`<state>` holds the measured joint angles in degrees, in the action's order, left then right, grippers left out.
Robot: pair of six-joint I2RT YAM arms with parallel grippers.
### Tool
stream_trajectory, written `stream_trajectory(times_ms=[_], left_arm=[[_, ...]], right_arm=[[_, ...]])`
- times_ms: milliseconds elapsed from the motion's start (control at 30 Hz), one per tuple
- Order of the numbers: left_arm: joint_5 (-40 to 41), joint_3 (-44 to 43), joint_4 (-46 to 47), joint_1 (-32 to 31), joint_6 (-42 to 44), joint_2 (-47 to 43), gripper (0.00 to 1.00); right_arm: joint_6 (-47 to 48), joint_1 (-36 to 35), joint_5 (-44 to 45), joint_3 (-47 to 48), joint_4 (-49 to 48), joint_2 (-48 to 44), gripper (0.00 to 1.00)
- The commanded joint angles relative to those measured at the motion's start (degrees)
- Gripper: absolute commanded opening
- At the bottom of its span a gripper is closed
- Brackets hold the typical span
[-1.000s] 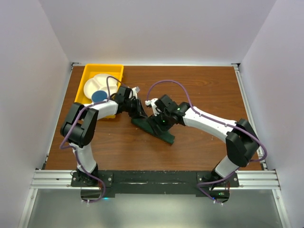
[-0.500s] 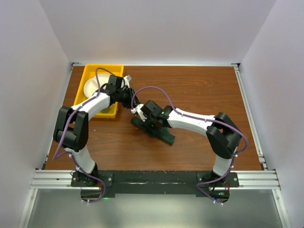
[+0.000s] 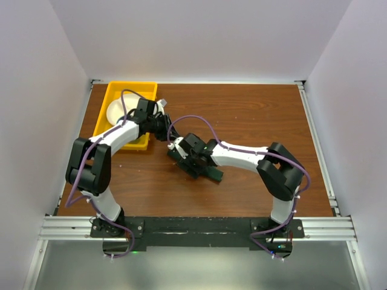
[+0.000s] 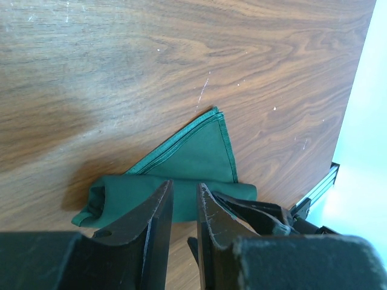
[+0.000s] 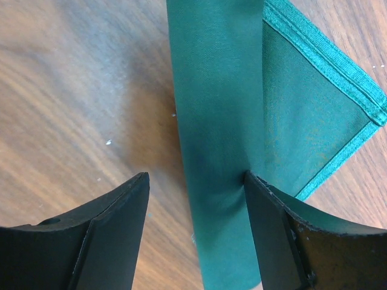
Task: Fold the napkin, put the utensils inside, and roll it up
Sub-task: Roll the napkin with the utensil
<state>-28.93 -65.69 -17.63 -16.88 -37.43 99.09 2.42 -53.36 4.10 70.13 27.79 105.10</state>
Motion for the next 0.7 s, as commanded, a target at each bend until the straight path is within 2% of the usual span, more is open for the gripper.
stream_trajectory(times_ms=[0,200,300,333,400,467,533,633,667], left_arm=[[-1.22,0.65,0.4,0.27,0.16,-2.85,0.26],[-1.48,2.15,1.19,0.27,-0.19,-3.46,0.27],[-1.66,2.76,0.93,0.27,0.16,-3.81,0.27],[-1.57,2.76,0.84,0.27,0.34,-3.99,0.27],[-1.66,2.94,0.67,0.27,0.69,-4.08,0.27],[-1.4,2.94,0.4,0.27,1.22,-4.25,0.27],[-1.31,2.85,0.14,0.27,1.57,-4.25,0.27],[-1.48,2.94,0.05,0.27,1.92,-4.34,0.27],[-1.57,2.94,0.14,0.27,1.92,-4.17,0.27]], right_arm=[[1.1,-0.34,4.24,-0.87,-1.6,2.04,0.68],[-1.35,-0.25,8.03,-1.92,-2.57,4.93,0.63],[-2.06,-0.16,6.63,-1.49,-2.13,5.64,0.49],[-3.8,-0.16,5.06,-0.88,-2.13,5.47,0.4],[-5.22,0.01,3.29,-0.61,-2.13,4.77,0.33],[-6.62,0.36,-0.73,0.79,-1.08,4.68,0.25],[-7.33,1.85,-3.91,1.85,-0.11,4.5,0.24],[-9.09,5.54,-14.35,3.34,1.38,5.72,0.23],[-10.49,8.25,-20.38,3.52,1.91,5.99,0.22]])
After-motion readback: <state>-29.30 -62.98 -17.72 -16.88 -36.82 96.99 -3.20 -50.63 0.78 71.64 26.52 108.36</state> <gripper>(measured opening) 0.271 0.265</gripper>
